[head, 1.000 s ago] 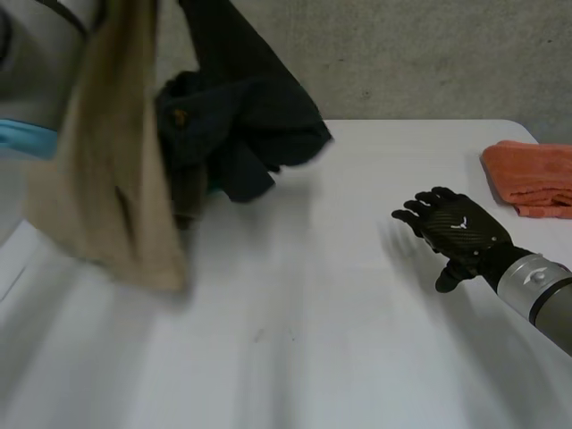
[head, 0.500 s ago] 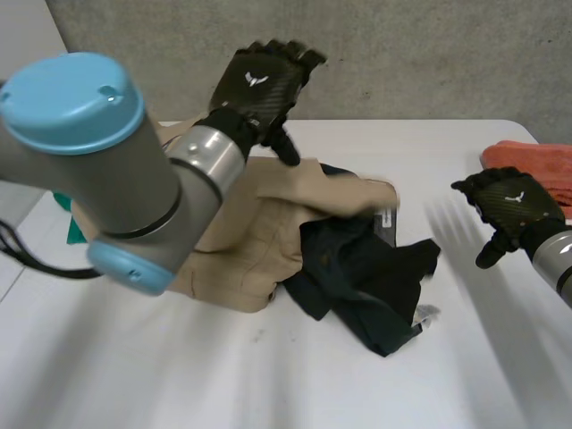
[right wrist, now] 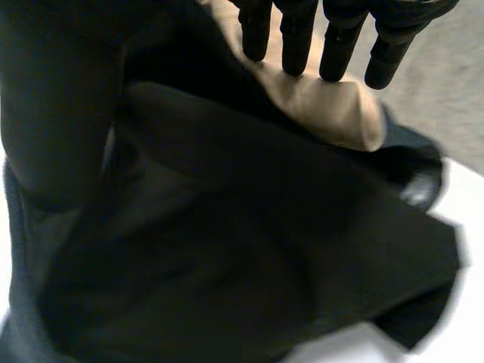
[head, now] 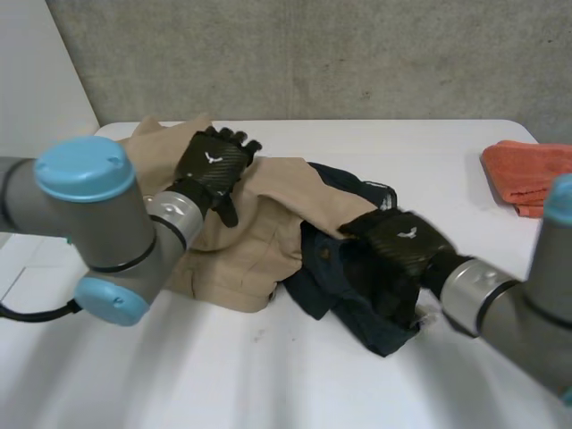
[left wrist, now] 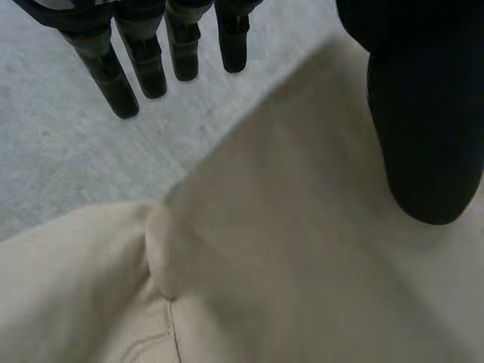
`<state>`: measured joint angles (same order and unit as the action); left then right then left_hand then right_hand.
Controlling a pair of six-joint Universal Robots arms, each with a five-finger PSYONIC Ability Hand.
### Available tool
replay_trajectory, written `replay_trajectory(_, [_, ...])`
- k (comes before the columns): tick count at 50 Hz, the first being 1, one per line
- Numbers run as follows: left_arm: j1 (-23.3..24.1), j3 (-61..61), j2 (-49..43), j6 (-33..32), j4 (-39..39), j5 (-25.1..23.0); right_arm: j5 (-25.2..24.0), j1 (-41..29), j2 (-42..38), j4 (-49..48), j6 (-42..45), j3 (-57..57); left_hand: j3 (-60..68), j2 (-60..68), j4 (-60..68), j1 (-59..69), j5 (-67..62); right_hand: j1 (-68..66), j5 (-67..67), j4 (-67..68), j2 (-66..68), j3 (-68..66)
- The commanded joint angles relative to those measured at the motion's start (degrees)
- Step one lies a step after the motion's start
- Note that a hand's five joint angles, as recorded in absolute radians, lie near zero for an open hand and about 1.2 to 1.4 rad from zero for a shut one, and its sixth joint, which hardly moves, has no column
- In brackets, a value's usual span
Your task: Fold the laundry.
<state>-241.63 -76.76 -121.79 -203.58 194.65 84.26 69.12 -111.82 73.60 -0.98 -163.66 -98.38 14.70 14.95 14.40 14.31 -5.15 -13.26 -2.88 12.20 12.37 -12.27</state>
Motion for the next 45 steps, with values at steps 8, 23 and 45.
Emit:
replay_trajectory(8, [-3.14,10.23,-7.41,-9.29,6.25,5.72,11.04,-3.32,-9.26,-13.0,-0.34,0.38,65.3,65.05,65.6,65.69,-64.85,-66.74,-67.12,67.8,67.63,-67.73])
replay_trajectory(23, [-24.5,25.52,-5.83,-15.18,14.44,20.24,11.13,0.9,-0.39,-12.12,8.1,-1.73,65.3,65.05,65.6,65.69,-64.85,-66.74,-67.12,67.8,67.63,-67.73])
replay_trajectory(45, [-10.27,-3.56,4.72,-15.01,13.56,1.89,8.93,1.25,-0.39,-7.55,8.89,-1.91,-3.99,-4.23,-3.68,-3.59,4.43,-66.74,-67.12,67.8,67.63,-67.73])
